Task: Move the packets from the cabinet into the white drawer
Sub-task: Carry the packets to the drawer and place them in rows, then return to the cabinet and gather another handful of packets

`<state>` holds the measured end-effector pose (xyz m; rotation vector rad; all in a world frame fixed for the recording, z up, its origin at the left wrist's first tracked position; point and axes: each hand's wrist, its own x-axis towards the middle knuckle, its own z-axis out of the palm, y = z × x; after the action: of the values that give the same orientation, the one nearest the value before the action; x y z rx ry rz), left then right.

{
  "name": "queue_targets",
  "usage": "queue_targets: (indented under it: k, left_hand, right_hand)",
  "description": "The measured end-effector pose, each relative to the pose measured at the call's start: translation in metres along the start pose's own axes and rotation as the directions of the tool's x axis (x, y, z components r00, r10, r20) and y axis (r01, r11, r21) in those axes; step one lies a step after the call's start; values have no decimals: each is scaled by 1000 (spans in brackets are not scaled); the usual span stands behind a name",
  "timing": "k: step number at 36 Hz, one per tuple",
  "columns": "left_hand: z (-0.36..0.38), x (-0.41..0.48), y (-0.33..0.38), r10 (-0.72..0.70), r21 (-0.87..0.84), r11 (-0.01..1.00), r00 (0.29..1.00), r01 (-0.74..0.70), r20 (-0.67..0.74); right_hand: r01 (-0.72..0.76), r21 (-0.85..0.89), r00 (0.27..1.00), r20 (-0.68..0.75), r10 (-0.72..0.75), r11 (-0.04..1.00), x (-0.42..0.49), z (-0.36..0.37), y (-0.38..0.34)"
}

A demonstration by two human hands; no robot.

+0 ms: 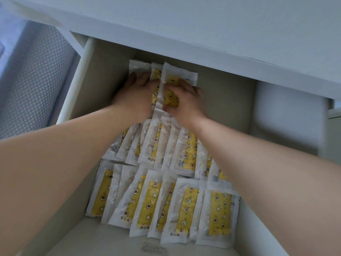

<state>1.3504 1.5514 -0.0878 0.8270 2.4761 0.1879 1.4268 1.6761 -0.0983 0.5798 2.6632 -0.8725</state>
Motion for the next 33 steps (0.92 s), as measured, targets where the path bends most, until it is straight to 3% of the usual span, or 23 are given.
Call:
queue_targets:
  k: [9, 16, 21, 26, 33]
  left_hand:
    - [-24, -47, 15, -126, -117, 986, 992, 123, -20]
    - [-59, -121, 36, -200, -208, 960, 979, 186, -49]
    - [-95, -173, 54, -223, -390, 902, 974, 187, -49]
    - [-137, -229, 75, -214, -525, 833, 977, 177, -11]
    - [-176, -306, 91, -78, -543, 835, 996, 91, 47]
  right_hand:
    - [-117, 198, 983, -114, 141, 973, -29, -15, -19]
    - [-248, 403, 947, -89, 308, 881, -96, -41, -59]
    - [-326, 464, 911, -79, 405, 824, -151, -67, -96]
    - [-353, 662, 857, -55, 513, 661, -216, -90, -141]
    - [-272, 882, 752, -55, 657, 385, -305, -124, -195]
